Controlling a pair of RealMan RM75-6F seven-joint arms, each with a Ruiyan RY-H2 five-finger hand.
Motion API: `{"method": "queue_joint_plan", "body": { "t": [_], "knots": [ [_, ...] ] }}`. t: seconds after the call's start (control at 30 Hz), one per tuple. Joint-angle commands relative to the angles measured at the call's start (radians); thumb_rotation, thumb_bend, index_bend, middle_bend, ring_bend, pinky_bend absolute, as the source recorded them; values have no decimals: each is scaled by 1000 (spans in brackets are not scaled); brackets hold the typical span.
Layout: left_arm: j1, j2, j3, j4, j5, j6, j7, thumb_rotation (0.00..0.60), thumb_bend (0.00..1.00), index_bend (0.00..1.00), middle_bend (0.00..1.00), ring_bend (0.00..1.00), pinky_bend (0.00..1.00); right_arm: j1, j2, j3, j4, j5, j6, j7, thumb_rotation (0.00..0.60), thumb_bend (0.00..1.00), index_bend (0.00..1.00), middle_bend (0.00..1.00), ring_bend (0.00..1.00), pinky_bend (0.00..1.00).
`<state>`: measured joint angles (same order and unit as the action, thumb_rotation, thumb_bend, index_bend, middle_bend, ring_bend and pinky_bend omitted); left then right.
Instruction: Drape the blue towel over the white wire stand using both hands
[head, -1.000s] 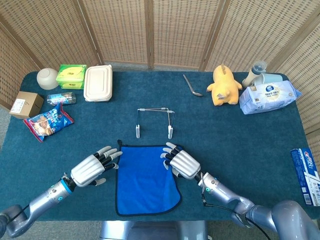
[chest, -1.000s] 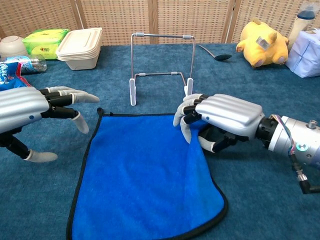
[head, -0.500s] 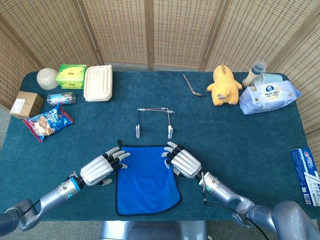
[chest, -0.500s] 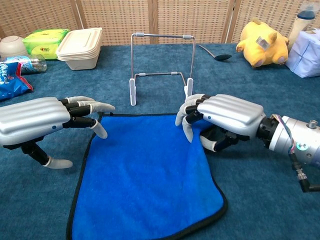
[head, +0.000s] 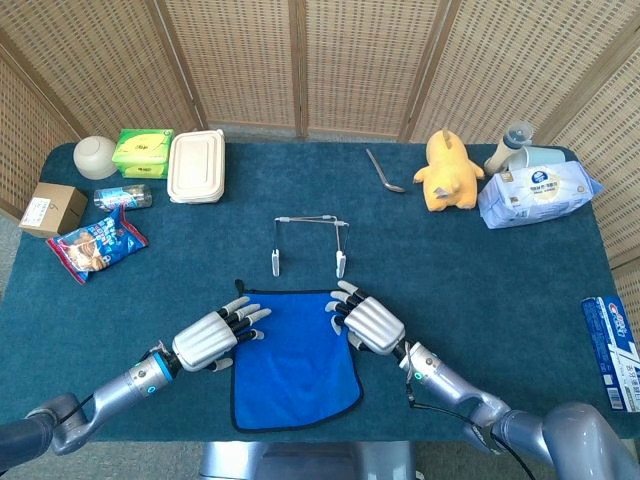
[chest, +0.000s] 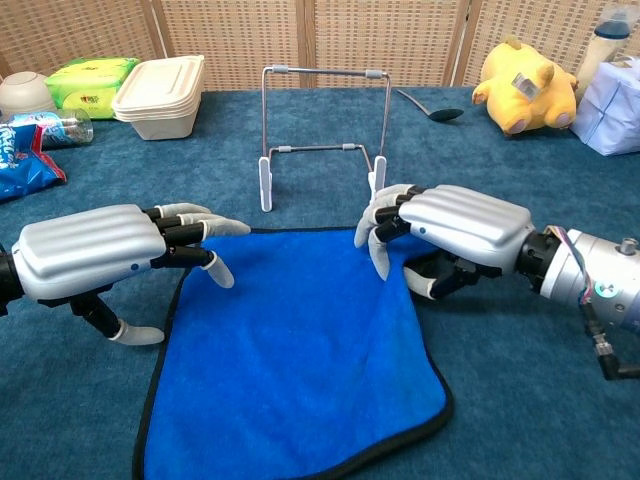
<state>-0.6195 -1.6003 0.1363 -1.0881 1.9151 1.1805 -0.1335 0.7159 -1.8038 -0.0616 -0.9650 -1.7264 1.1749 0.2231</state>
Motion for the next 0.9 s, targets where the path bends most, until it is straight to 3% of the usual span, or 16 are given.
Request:
{"method": "queue_joint_plan", "body": {
  "t": [0.03, 0.9],
  "knots": [
    [-2, -1, 6, 5, -1, 2, 1, 600, 327, 252, 27, 0, 29, -1, 0, 0, 0, 0, 1, 0, 600, 515, 660, 298, 171, 113],
    [-25, -56, 5, 55, -48, 18, 8, 600, 327, 277, 54, 0, 36, -5, 4, 2, -3, 3, 0, 0, 600, 515, 659, 298, 177, 119]
  ]
}}
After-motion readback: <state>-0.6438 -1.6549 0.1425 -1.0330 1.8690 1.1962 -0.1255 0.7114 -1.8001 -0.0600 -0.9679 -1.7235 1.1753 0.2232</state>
